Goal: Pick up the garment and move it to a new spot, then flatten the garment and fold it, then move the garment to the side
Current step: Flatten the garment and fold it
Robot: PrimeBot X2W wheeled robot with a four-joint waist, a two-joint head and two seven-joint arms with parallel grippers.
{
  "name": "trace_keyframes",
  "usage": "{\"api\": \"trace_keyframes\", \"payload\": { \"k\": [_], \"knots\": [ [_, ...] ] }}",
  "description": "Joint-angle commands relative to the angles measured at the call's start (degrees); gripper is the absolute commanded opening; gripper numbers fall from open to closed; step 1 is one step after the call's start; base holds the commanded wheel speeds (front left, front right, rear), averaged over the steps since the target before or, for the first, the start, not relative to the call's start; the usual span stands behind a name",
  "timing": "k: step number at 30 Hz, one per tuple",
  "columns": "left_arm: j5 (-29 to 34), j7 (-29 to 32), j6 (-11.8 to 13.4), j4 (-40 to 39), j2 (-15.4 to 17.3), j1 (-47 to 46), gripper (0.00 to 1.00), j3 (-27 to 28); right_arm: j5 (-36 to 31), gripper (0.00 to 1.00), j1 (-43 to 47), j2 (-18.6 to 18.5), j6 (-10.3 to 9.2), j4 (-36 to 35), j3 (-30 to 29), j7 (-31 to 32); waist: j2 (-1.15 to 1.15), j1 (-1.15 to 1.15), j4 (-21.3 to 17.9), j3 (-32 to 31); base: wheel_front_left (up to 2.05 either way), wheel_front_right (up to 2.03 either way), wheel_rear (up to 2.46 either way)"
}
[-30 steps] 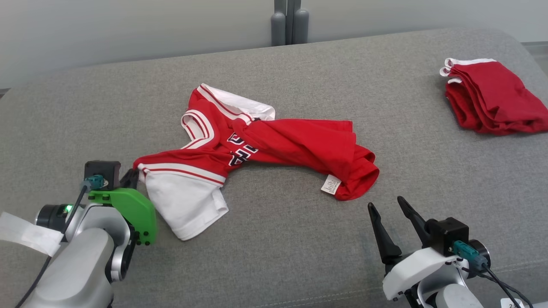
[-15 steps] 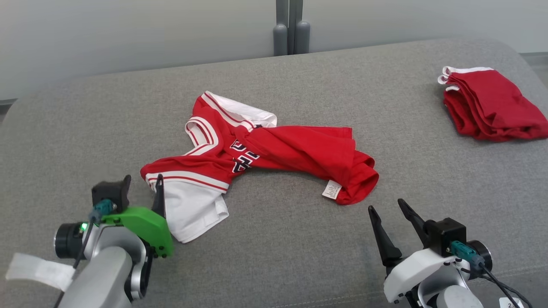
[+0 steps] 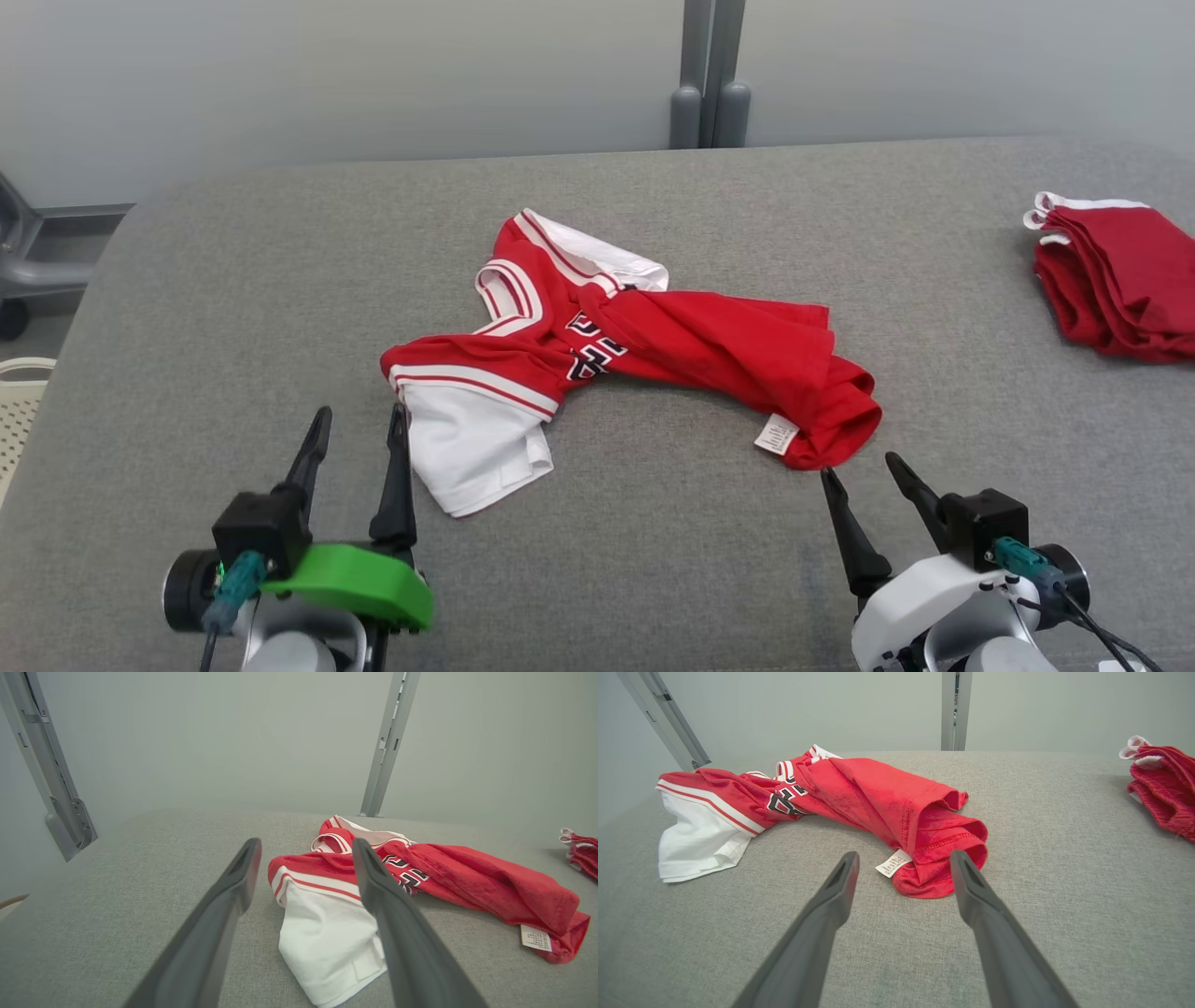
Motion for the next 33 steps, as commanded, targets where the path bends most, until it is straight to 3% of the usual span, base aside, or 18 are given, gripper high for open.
{"api": "trace_keyframes", "payload": {
  "k": [1,6,7,15,20,30,31,32,33],
  "knots": [
    [0.7,0.0,-0.4,-0.5,-0.2,1.8,1.0,0.6,0.3,1.0,0.7,-0.1,-0.07,0.2,0.0,-0.2,0.0,0.0,1.2,-0.7,0.0,0.0,0.0],
    [7.4,0.0,-4.9,-6.3,-3.8,9.1,1.0,6.6,-1.1,1.0,0.2,-0.1,-0.07,1.9,-1.2,0.2,0.0,0.0,2.8,-0.7,0.0,0.0,0.0],
    [9.7,0.0,-7.1,-7.2,-5.2,11.2,1.0,8.5,-2.8,1.0,-0.4,-0.1,-0.07,2.9,-2.1,0.4,0.0,0.0,3.4,-0.5,0.0,0.0,0.0],
    [15.5,0.0,-13.4,-6.5,-10.0,14.4,1.0,13.4,-13.3,1.0,-4.6,-0.1,-0.07,8.1,-5.1,0.8,0.0,0.0,6.4,1.9,0.0,0.0,0.0],
    [17.3,0.0,-15.9,-5.2,-11.6,12.7,1.0,15.5,-17.2,1.0,-8.1,-0.1,-0.07,12.1,-6.0,1.8,0.0,0.0,8.5,4.0,0.0,0.0,0.0],
    [19.0,-0.1,-18.1,-3.4,-13.2,11.0,1.0,17.4,-18.1,1.0,-11.5,-0.2,-0.07,20.2,-7.3,2.5,0.0,0.0,11.3,6.5,0.0,0.0,0.0],
    [19.0,-0.1,-18.3,-3.3,-13.3,10.9,1.0,17.5,-18.1,0.86,-11.8,-0.2,-0.07,20.8,-7.5,2.4,0.0,0.0,11.4,6.6,0.0,0.0,0.0],
    [19.1,-0.1,-18.3,-3.3,-13.3,10.9,1.0,17.6,-17.9,0.41,-11.9,-0.1,-0.07,21.3,-8.0,2.2,0.0,0.0,11.4,6.6,0.0,0.0,0.0],
    [19.1,-0.1,-18.3,-3.2,-13.4,11.0,1.0,17.7,-17.8,0.32,-11.9,-0.2,-0.07,21.6,-8.6,2.0,0.0,0.0,11.4,6.6,0.0,0.0,0.0]
  ]
}}
